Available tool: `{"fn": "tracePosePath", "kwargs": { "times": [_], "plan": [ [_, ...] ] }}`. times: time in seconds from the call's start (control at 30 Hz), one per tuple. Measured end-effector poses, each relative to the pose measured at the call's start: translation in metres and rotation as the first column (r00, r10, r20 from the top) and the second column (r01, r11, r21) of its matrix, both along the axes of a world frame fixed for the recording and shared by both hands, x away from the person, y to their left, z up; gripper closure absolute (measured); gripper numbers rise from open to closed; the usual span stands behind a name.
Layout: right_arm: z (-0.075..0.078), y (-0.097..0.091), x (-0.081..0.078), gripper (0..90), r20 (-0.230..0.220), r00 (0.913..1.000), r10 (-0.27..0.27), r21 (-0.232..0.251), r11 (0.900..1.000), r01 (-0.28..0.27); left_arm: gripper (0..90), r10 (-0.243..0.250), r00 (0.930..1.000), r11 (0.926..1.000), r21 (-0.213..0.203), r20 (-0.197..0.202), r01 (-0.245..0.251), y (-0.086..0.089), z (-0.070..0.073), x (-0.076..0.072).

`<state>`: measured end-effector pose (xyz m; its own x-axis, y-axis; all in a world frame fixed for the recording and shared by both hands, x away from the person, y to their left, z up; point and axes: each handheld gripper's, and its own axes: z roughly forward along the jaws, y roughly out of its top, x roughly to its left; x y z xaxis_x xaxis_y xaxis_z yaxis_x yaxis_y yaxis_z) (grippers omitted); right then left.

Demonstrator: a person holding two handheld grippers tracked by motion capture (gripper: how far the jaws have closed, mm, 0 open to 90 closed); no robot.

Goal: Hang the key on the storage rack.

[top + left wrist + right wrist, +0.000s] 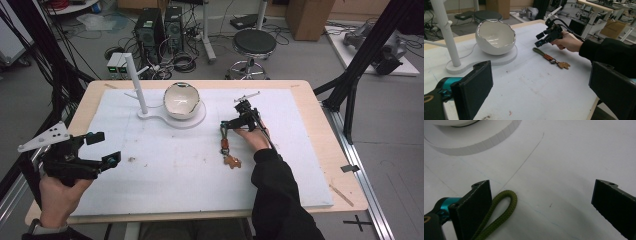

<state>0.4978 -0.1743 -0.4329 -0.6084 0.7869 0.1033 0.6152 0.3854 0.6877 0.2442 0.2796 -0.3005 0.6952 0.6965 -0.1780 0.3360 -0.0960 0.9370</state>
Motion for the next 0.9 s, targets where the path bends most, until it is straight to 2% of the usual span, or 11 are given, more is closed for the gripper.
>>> {"fn": "tracePosePath", "kwargs": {
  "times": [0.3,0.4,0.53,0.57,0.6,0.67,0.83,0.9],
  "plan": [
    [-0.007,0.004,0.001,2.7,-0.008,1.0000,0.000,-0.048,0.9988,0.000,5.8,0.014,0.9999,0.9998,-0.011,0.006,-0.014,0.006,0.002,-0.002],
    [-0.009,0.007,0.000,4.7,-0.004,1.0000,0.001,-0.074,0.9972,-0.001,5.8,0.021,0.9998,0.9996,-0.018,0.007,-0.021,0.008,0.002,-0.002],
    [-0.008,0.009,-0.001,7.4,-0.004,1.0000,0.006,-0.082,0.9966,-0.007,5.8,0.017,0.9999,0.9998,-0.014,0.001,-0.017,0.008,0.000,-0.001],
    [-0.008,0.010,-0.002,9.9,0.002,1.0000,0.009,-0.095,0.9954,-0.009,5.8,0.016,0.9999,0.9998,-0.012,0.001,-0.016,0.007,0.000,-0.001],
    [-0.006,0.011,-0.003,17.3,0.014,0.9997,0.018,-0.114,0.9933,-0.017,5.8,0.015,0.9999,0.9998,-0.013,-0.002,-0.015,0.007,0.000,-0.001],
    [-0.006,0.011,-0.004,20.6,0.010,0.9996,0.026,-0.110,0.9937,-0.024,5.8,0.015,0.9999,0.9998,-0.011,0.000,-0.015,0.006,0.000,-0.001],
    [-0.002,0.015,-0.008,44.9,0.016,0.9970,0.075,-0.110,0.9913,-0.073,5.8,0.021,0.9998,0.9997,-0.012,-0.001,-0.021,0.007,0.000,-0.001],
    [-0.001,0.016,-0.009,51.6,0.018,0.9957,0.091,-0.105,0.9905,-0.089,5.8,0.020,0.9998,0.9997,-0.012,-0.001,-0.020,0.007,0.000,-0.001]
  ]
}}
